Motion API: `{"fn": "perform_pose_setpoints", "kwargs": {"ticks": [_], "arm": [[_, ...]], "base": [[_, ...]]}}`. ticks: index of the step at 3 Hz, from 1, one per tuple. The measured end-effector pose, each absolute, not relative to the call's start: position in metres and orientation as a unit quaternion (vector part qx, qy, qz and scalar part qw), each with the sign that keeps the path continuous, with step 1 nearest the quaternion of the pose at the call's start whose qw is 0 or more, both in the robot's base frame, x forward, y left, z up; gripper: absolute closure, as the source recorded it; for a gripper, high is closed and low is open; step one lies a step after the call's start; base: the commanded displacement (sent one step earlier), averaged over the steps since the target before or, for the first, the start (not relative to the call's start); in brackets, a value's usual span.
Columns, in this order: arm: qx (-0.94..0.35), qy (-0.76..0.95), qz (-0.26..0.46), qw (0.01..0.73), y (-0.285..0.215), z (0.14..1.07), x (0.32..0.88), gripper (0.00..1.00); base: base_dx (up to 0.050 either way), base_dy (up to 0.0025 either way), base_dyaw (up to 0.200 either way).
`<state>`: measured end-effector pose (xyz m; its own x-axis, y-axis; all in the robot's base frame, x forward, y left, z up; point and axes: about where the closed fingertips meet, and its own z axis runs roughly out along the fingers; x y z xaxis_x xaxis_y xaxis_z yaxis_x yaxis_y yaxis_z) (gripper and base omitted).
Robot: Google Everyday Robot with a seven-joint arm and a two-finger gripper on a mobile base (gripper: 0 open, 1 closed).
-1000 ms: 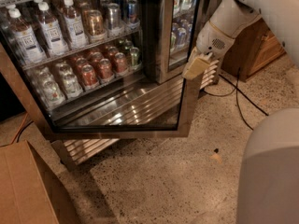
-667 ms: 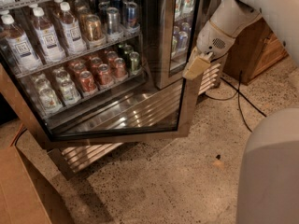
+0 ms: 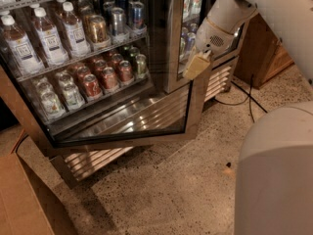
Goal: Close left fridge door
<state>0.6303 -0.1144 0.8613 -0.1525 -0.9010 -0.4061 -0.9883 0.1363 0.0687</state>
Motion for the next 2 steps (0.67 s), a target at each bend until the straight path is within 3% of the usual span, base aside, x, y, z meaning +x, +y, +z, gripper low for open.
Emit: {"fn": "perform_pose_setpoints", "kwargs": {"ticks": [2], "arm": [[-0.671,0.726,0.132,0.080,-0.034,0.839,0.648,1.00]], "base": [[0.000,0.00000,0.000]]}}
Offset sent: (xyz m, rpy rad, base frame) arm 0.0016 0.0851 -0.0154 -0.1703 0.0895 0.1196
